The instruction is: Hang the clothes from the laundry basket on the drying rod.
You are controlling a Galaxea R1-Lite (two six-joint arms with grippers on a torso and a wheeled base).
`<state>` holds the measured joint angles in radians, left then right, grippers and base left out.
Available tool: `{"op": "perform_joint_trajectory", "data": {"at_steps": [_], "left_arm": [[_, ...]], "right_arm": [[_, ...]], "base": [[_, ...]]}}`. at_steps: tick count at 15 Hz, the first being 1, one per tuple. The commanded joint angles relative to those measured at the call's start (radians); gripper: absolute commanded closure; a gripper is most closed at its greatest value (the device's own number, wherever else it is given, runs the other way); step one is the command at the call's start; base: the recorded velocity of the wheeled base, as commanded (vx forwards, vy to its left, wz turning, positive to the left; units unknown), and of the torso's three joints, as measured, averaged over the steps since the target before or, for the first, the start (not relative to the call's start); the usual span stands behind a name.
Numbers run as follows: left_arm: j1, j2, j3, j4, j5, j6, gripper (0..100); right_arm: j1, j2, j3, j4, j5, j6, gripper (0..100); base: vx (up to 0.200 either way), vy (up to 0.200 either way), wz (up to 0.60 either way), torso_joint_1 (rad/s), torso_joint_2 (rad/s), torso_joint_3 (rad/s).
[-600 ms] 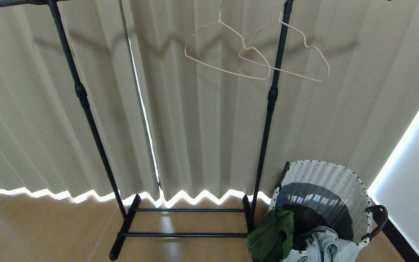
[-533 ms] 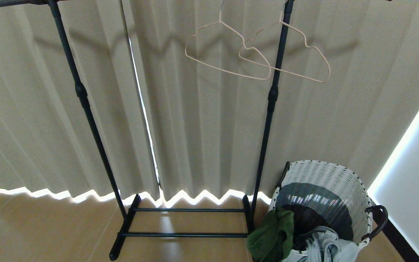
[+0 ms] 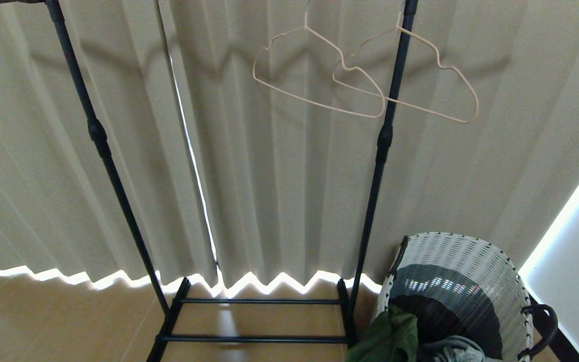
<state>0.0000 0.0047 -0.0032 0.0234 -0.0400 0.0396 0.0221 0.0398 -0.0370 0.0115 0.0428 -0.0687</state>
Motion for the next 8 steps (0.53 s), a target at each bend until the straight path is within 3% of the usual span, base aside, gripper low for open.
{"op": "perform_joint_trajectory", "data": {"at_steps": [1,4,7,8], "left_arm": [[0.0,0.0,0.0,0.0,0.0,0.0,0],[0.0,0.0,0.0,0.0,0.0,-0.001,0],[0.0,0.0,0.0,0.0,0.0,-0.001,0],[0.0,0.0,0.0,0.0,0.0,-0.001,0]], "right_arm": [[0.061,0.249,-0.075,0.012,-0.001,-0.048,0],[0.065,0.623,-0.107,0.002,-0.004,-0.224,0],[0.064,0.853,-0.09,0.002,-0.009,-0.381,0],[0.065,0.884,-0.09,0.001,-0.012,-0.398,0]], "base": [[0.0,0.0,0.0,0.0,0.0,0.0],[0.0,0.0,0.0,0.0,0.0,0.0],[0.0,0.0,0.0,0.0,0.0,0.0],[0.0,0.0,0.0,0.0,0.0,0.0]]}}
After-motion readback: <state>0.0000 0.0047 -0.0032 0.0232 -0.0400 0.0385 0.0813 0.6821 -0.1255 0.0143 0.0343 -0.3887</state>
